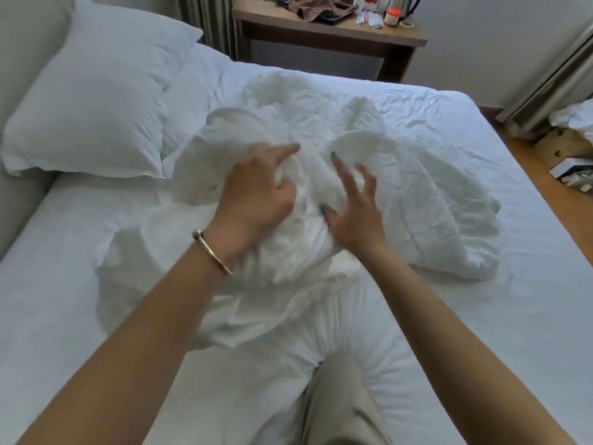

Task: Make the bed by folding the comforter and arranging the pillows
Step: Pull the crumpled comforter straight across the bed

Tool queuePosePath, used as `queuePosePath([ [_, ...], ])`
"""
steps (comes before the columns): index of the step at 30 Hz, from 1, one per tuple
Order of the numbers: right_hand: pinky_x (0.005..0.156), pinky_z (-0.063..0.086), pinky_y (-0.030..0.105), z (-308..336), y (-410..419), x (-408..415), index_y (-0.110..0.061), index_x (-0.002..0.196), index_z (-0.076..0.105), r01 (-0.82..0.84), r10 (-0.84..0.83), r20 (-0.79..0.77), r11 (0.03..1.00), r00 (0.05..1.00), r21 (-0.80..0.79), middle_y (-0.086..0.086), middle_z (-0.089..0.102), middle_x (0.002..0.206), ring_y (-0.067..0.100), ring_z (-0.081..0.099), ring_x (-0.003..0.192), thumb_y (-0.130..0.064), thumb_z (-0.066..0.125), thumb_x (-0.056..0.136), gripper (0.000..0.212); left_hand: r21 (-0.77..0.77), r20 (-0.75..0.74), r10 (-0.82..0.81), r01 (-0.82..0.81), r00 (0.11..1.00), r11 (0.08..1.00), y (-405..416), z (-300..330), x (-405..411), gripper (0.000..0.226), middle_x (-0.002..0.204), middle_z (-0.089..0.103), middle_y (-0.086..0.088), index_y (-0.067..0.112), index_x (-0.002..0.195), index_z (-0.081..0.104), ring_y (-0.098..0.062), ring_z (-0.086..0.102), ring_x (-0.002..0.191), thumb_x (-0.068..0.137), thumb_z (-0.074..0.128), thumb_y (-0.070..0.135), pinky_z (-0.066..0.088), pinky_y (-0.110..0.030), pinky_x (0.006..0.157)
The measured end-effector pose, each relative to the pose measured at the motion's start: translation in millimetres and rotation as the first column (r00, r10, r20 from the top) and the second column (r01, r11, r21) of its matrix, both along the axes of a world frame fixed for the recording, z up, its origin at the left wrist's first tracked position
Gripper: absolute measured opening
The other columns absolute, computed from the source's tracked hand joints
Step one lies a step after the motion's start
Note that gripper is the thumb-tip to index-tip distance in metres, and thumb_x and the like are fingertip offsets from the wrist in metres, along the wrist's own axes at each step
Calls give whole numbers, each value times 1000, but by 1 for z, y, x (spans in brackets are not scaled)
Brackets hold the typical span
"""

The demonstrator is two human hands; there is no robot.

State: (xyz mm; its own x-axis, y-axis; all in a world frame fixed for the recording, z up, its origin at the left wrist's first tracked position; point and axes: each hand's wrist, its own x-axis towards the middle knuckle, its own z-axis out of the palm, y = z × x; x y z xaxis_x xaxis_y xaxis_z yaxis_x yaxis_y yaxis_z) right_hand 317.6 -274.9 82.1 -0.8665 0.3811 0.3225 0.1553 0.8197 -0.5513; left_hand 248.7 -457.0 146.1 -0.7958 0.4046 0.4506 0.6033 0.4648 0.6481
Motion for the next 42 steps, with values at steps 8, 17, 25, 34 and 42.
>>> queuePosePath([
  [8,114,23,33,-151,-104,79,-44,152,13,-172,375,803,927,464,-334,2,-2,163,30,12,148,-43,70,85,88,-597,778,372,410,507,690,-127,-266,73,104,150,28,-14,42,146,-23,-32,32,137,84,60,44,31,-42,111],
  [17,80,50,32,-191,-145,104,-18,136,26,-76,187,642,977,744,-197,6,14,140,25,48,116,-24,74,82,73,-620,575,345,120,742,775,-174,-314,123,123,156,17,5,25,150,0,-20,15,145,61,73,69,13,-46,113],
  [25,109,12,68,-268,-126,127,-52,145,3,-628,215,842,758,495,175,7,21,147,34,22,137,-62,75,67,107,-897,238,-106,260,966,356,-213,-351,114,95,147,46,-2,38,131,55,-37,44,131,47,76,74,40,-59,95],
  [34,73,51,38,-277,-106,137,-65,139,10,-433,401,734,887,547,-162,7,59,113,25,58,84,-16,44,97,74,-819,416,23,363,909,444,-215,-301,104,83,119,56,3,58,134,20,-25,62,95,64,59,80,40,-31,66],
  [42,67,43,33,-238,-98,277,-62,142,-3,-500,261,927,861,269,-97,5,57,104,26,61,91,-59,36,96,61,-648,751,187,652,633,394,-214,-296,271,100,152,34,7,55,146,3,-20,45,131,62,42,93,41,-35,96],
])
